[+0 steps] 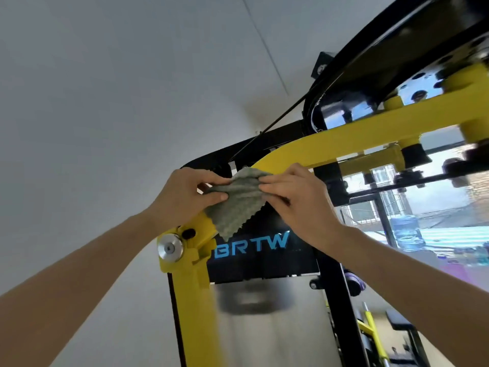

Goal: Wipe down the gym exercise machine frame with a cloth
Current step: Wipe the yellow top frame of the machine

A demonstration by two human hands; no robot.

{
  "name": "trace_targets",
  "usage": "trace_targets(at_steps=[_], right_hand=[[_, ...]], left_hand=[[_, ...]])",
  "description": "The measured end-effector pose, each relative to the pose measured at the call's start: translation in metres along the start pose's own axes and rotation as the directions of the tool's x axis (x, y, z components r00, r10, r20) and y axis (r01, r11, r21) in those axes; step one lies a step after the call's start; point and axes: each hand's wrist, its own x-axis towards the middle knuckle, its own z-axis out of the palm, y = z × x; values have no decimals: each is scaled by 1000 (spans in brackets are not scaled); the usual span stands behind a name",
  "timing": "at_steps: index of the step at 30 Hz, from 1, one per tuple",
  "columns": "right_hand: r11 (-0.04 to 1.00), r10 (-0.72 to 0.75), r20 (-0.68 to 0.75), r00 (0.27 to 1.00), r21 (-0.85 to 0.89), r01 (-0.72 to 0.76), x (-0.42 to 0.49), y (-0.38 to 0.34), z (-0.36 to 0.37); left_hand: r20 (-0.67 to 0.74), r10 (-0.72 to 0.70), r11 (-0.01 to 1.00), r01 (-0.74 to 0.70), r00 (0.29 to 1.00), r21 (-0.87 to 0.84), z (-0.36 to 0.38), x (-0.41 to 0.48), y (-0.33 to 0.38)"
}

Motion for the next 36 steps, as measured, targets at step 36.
trace_targets(at_steps=[36], right_hand=[[-546, 703, 604, 376, 797, -260, -24, -29, 55]], left_hand=[[-86, 344, 915, -313, 935, 256, 25, -6, 11]])
